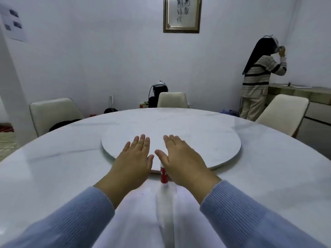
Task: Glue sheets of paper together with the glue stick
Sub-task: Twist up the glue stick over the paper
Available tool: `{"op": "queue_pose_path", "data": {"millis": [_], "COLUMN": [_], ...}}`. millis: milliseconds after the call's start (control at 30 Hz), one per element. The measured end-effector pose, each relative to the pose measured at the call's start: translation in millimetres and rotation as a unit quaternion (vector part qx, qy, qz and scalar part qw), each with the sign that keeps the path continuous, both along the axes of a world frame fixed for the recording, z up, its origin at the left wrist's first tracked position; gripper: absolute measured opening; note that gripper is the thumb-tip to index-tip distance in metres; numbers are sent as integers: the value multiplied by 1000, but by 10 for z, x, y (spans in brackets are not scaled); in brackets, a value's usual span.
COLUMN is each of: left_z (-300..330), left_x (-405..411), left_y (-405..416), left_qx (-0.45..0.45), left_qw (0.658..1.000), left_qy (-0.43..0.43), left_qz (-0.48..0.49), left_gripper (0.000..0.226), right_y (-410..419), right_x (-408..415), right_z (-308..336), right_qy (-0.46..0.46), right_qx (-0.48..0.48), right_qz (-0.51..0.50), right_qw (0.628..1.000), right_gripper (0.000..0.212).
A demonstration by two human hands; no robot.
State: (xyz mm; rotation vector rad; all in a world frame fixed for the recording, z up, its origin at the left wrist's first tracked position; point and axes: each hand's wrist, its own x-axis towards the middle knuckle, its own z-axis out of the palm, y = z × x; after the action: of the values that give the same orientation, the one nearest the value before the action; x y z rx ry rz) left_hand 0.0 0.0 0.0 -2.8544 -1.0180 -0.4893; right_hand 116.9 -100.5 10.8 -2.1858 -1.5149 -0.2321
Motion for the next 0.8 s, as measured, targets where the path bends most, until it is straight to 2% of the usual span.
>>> {"op": "queue_pose_path", "data": {"millis": [100,167,267,333,467,633,733,800], "left_z": [-202,-310,-389,-404,-429,-438,-401,-370], "left_x": [-114,-187,-222,-198,-136,-163,-201,-207], "left_y": [-88,-150,-224,-257,-368,-591,-667,-715], "left_qx": [-15,-41,-74,-139,-270,-257,-270,-341], "left_qw": [1000,999,997,990,953,905,872,826], "left_qy": [16,13,12,-11,-122,-315,-392,-433], "left_qz": [-3,0,-8,-24,-69,-124,-112,-121], "left_gripper": [58,58,58,60,61,25,18,9], "right_y": [-63,-87,-86,-82,-84,-216,-313,-374], "right_x": [-55,-63,-62,-92,-143,-276,-345,-339], "right_z": [-214,-305,-358,-389,-441,-487,-437,-349], "right_qy": [7,48,63,87,185,239,299,390], "right_qx": [-15,-25,39,80,141,223,293,317], "right_qz": [18,23,5,-2,-14,63,125,148], "right_qw": [1000,998,997,993,973,943,900,852], "right_gripper": [54,50,40,34,27,22,22,20]}}
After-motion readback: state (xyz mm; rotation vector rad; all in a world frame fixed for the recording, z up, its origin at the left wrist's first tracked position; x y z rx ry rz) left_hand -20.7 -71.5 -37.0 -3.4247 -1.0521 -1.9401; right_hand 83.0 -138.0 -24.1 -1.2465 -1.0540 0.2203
